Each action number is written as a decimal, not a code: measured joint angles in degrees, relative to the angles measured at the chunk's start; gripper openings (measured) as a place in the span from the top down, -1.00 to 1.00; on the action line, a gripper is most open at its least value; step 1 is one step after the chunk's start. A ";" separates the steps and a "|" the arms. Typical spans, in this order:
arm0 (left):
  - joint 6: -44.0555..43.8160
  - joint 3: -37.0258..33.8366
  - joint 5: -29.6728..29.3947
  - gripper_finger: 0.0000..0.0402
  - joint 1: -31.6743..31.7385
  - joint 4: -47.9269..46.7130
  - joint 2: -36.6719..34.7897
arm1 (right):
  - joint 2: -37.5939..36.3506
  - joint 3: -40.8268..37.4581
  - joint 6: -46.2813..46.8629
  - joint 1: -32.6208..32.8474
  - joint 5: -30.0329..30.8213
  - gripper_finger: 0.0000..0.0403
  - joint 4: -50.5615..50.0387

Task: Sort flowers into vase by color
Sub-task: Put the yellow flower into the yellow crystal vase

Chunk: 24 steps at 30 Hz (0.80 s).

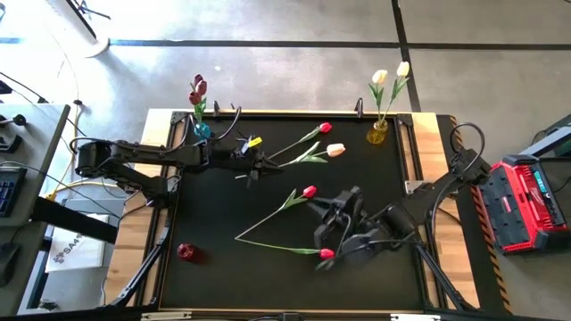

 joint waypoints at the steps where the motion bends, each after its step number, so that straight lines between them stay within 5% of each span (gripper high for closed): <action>1: 0.00 0.00 0.01 1.00 -0.20 0.00 0.00 | 0.01 0.00 -2.75 0.32 -0.17 0.59 2.53; 5: 0.04 0.00 0.01 1.00 -1.02 0.00 -0.01 | 0.01 0.00 -7.33 0.58 -3.87 0.59 6.20; 8: 0.04 0.00 -0.02 1.00 -1.63 0.02 -0.02 | 0.08 0.00 -0.75 0.51 -5.69 0.59 6.97; 24: -0.94 0.00 -0.34 1.00 -3.72 2.36 -0.01 | 9.24 0.00 -3.00 2.13 -5.03 0.59 10.14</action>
